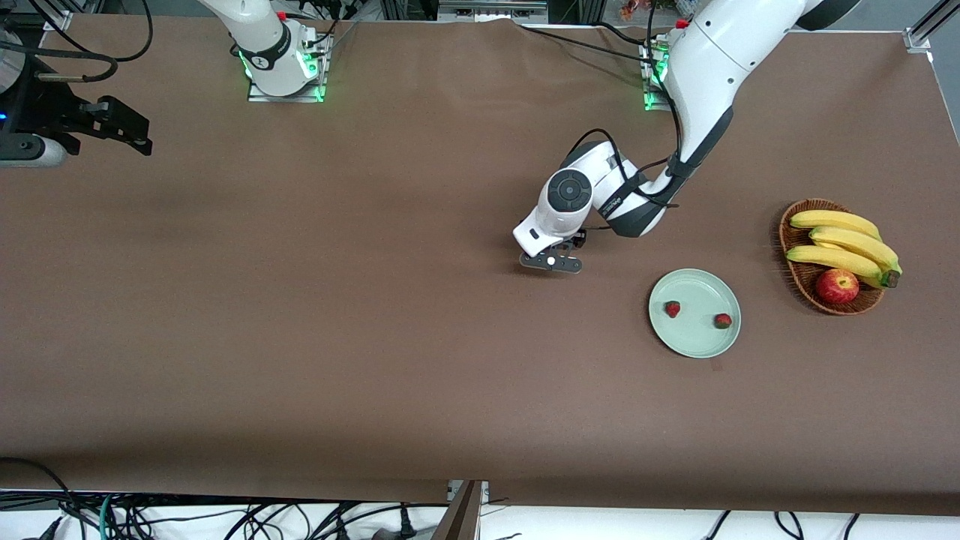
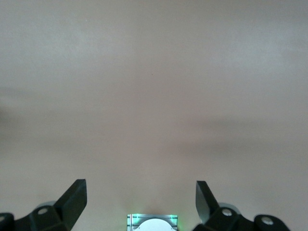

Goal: Collect all strawberries into plate
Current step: 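Grasp the last strawberry with the left gripper and carry it over the plate, then lower the strawberry onto the plate and open the left gripper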

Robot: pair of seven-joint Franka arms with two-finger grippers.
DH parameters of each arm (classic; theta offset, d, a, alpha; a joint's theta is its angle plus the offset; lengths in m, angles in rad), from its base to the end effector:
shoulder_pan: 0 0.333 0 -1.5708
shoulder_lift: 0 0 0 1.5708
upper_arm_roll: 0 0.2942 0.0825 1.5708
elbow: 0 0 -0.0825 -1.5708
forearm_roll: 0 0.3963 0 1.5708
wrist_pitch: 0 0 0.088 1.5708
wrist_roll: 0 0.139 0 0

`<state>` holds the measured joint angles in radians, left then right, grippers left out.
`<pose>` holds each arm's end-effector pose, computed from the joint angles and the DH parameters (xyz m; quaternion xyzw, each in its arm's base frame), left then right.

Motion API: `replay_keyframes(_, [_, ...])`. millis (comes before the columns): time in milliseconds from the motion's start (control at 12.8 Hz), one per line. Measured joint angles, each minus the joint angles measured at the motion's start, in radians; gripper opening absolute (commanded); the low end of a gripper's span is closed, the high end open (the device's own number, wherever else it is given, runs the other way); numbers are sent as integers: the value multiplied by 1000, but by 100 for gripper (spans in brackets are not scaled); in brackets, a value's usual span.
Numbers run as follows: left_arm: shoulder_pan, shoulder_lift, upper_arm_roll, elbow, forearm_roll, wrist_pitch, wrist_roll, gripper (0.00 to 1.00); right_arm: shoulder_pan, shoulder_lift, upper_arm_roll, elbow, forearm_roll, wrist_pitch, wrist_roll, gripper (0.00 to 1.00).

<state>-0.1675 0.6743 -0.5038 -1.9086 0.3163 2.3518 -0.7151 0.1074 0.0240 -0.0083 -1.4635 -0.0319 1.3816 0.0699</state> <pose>0.4714 -0.3748 0.1094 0.9949 -0.0611 -0.0801 0.0011 0.5482 0.0497 0.5929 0.9984 0.0124 -0.0514 0.0203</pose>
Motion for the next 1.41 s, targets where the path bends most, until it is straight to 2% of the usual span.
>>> replay_keyframes(78, [1, -2, -1, 2, 0, 0, 0, 2, 0, 2, -4, -3, 0, -8, 1, 100])
replay_keyframes(156, [3, -4, -1, 5, 0, 0, 0, 1, 0, 4, -9, -3, 0, -17, 1, 100])
replay_keyframes(313, [9, -14, 0, 14, 1, -6, 0, 0, 0, 6, -12, -3, 0, -19, 1, 100])
replay_keyframes(547, [63, -85, 3, 61, 5, -162, 48, 2, 0, 7, -15, -3, 0, -19, 1, 100])
replay_keyframes(782, [220, -157, 8, 88, 7, -242, 318, 5, 0, 9, -17, -3, 0, -19, 1, 100])
replay_keyframes(938, [351, -160, 13, 94, 8, -240, 529, 6, 0, 9, -18, -3, 0, -19, 1, 100])
replay_keyframes(1095, [438, -139, 20, 92, 9, -200, 650, 8, 0, 9, -18, -3, 1, -19, 1, 100])
replay_keyframes(1173, [456, -115, 27, 88, 31, -162, 668, 13, 0, 9, -18, -3, 1, -19, 1, 100])
replay_keyframes(1251, [461, -86, 39, 86, 74, -130, 668, 27, 0, 9, -18, -3, 1, -19, 1, 100])
replay_keyframes(1329, [463, -61, 44, 85, 106, -112, 668, 94, 0, 9, -18, -3, 1, -19, 1, 100])
replay_keyframes(1407, [464, -42, 45, 85, 120, -102, 668, 100, 0, 9, -18, -3, 1, -19, 1, 100])
